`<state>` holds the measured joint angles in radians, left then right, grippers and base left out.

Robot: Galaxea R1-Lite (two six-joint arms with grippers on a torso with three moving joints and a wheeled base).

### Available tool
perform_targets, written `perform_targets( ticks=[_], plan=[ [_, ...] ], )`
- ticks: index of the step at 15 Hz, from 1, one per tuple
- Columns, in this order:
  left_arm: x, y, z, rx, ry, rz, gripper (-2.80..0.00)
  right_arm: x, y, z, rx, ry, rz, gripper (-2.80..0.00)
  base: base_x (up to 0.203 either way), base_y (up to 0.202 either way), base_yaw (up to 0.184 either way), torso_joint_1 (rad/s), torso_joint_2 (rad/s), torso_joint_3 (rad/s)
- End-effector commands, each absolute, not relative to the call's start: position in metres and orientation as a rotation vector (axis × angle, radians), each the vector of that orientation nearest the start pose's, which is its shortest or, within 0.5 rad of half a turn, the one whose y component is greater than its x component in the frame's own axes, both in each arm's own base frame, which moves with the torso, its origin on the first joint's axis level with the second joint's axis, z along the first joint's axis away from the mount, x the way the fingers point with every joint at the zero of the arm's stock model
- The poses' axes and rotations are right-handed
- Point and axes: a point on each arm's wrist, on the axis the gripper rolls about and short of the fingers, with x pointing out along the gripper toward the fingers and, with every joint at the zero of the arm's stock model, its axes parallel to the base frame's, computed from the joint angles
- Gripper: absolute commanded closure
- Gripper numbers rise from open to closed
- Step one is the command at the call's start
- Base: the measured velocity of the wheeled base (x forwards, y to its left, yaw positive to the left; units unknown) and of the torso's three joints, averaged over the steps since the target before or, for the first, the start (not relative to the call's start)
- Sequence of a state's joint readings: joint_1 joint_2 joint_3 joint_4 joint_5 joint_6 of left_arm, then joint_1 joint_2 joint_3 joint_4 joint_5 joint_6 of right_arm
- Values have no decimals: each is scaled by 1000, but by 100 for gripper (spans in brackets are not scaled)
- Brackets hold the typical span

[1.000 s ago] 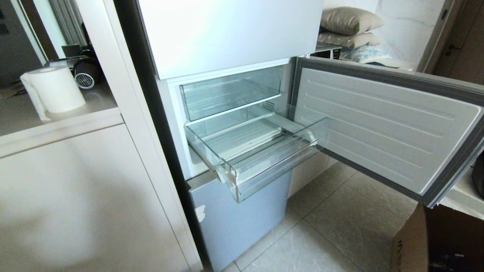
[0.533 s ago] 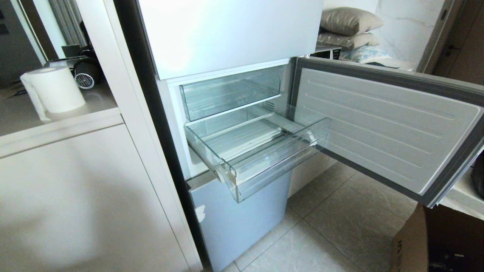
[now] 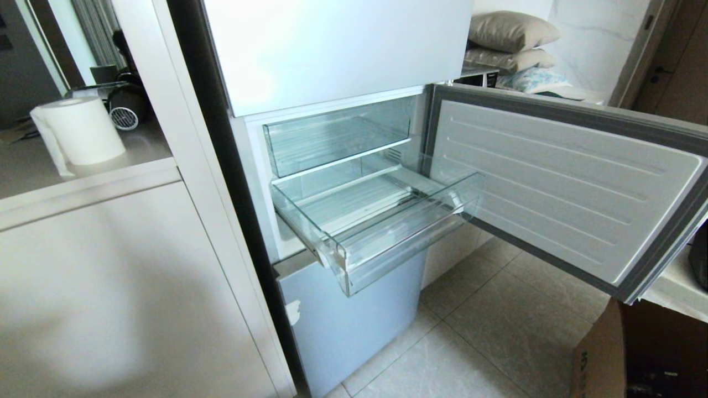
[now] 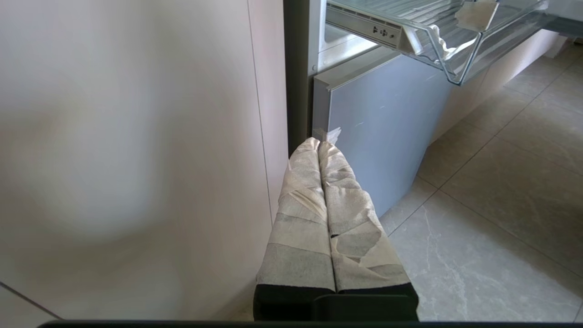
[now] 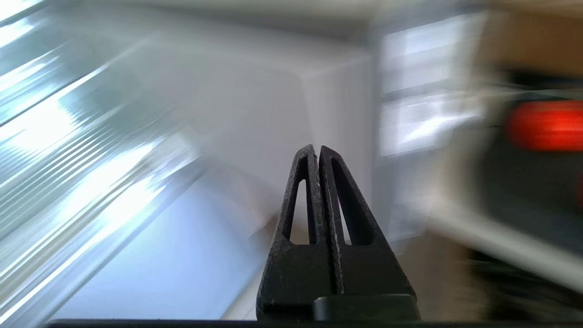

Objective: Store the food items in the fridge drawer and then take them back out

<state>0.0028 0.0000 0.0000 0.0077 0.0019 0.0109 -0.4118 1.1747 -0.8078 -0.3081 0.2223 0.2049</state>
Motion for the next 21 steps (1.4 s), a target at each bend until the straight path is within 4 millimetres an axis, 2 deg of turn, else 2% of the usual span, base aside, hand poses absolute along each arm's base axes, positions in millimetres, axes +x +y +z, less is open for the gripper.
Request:
perform_targets(
  ticks=[1, 3, 7, 9, 10, 12, 16, 18, 21],
  plan=[
    [-23, 0, 75, 11, 9, 5, 0, 147, -7, 273, 216, 115, 24, 0, 0, 0, 0, 0, 0, 0],
    [-23, 0, 75, 11, 9, 6, 0, 161, 14, 251, 204, 289, 76, 0, 0, 0, 0, 0, 0, 0],
    [-23, 0, 75, 11, 9, 5, 0, 244, 27, 187, 193, 612, 52, 0, 0, 0, 0, 0, 0, 0],
    [-23, 0, 75, 11, 9, 5, 0, 278, 47, 160, 175, 701, 117, 0, 0, 0, 0, 0, 0, 0],
    [-23, 0, 75, 11, 9, 6, 0, 290, 65, 151, 157, 723, 168, 0, 0, 0, 0, 0, 0, 0],
    [-23, 0, 75, 11, 9, 5, 0, 311, 99, 133, 127, 738, 258, 0, 0, 0, 0, 0, 0, 0],
    [-23, 0, 75, 11, 9, 5, 0, 364, 145, 81, 109, 688, 338, 0, 0, 0, 0, 0, 0, 0],
    [-23, 0, 75, 11, 9, 6, 0, 395, 164, 73, 117, 609, 364, 0, 0, 0, 0, 0, 0, 0],
    [-23, 0, 75, 11, 9, 5, 0, 432, 183, 63, 131, 532, 380, 0, 0, 0, 0, 0, 0, 0]
  ],
)
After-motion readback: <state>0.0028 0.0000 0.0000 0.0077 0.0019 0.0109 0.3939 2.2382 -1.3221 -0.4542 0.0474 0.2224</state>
